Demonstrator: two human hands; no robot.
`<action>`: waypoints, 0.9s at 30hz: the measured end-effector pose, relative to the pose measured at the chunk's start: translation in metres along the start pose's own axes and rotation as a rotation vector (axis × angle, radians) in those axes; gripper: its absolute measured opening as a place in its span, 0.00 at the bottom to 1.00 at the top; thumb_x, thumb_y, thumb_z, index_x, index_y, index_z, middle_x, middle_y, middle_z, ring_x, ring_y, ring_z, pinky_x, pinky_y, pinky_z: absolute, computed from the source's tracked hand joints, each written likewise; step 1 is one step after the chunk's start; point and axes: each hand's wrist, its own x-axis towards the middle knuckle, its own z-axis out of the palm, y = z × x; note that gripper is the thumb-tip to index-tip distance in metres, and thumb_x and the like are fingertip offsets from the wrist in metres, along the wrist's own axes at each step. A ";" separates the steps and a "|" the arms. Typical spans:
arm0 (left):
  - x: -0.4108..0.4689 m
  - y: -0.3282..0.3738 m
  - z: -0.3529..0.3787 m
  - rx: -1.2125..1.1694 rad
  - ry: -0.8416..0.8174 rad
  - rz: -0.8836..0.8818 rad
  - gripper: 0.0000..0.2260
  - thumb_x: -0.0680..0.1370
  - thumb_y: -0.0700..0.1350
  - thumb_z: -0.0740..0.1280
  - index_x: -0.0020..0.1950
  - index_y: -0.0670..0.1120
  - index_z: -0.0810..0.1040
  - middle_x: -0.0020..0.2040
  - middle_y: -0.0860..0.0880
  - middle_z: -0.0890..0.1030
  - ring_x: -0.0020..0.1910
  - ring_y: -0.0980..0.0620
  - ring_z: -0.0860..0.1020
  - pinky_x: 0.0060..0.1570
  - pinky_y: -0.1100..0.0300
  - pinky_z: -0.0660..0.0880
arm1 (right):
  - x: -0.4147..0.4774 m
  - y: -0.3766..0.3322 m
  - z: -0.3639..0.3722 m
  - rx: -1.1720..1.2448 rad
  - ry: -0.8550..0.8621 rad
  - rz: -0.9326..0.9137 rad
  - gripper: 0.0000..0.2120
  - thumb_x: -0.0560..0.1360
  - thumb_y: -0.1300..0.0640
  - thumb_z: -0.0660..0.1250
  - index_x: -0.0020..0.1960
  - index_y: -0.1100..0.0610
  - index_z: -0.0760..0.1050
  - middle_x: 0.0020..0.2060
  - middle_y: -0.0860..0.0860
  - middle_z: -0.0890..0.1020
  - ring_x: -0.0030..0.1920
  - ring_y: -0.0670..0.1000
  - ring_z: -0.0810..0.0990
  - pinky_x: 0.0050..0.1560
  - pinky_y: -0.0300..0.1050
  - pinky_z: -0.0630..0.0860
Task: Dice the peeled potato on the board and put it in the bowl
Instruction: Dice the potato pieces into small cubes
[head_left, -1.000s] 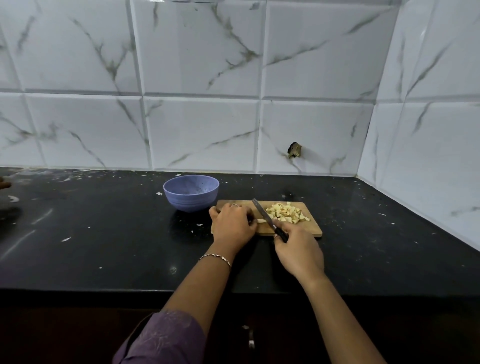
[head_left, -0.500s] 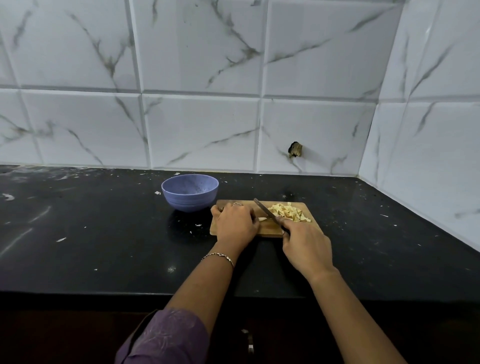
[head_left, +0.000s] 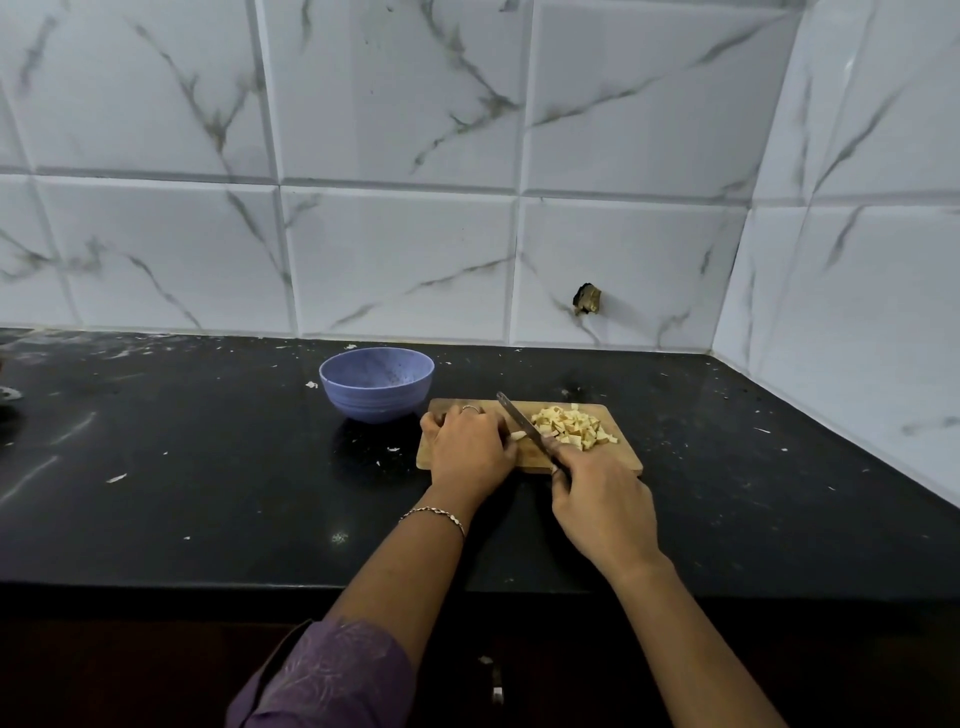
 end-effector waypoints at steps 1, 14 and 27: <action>0.001 0.000 0.001 -0.009 -0.003 -0.005 0.10 0.78 0.55 0.63 0.50 0.53 0.82 0.53 0.51 0.81 0.60 0.49 0.73 0.59 0.47 0.60 | 0.000 0.000 0.000 -0.019 -0.006 -0.016 0.19 0.81 0.52 0.62 0.71 0.41 0.71 0.43 0.43 0.79 0.42 0.44 0.77 0.40 0.38 0.71; -0.001 -0.004 -0.001 -0.048 0.032 -0.120 0.10 0.76 0.57 0.66 0.47 0.53 0.83 0.52 0.53 0.81 0.58 0.50 0.74 0.57 0.48 0.61 | 0.001 -0.003 0.009 -0.132 -0.002 -0.026 0.21 0.80 0.58 0.61 0.71 0.45 0.71 0.46 0.46 0.82 0.45 0.48 0.80 0.41 0.44 0.77; 0.003 -0.001 -0.003 -0.015 0.006 -0.071 0.09 0.78 0.55 0.65 0.53 0.55 0.83 0.55 0.53 0.81 0.61 0.49 0.73 0.59 0.47 0.61 | 0.006 -0.009 0.012 -0.134 -0.034 -0.115 0.18 0.80 0.59 0.61 0.68 0.48 0.73 0.46 0.47 0.82 0.45 0.48 0.80 0.43 0.42 0.75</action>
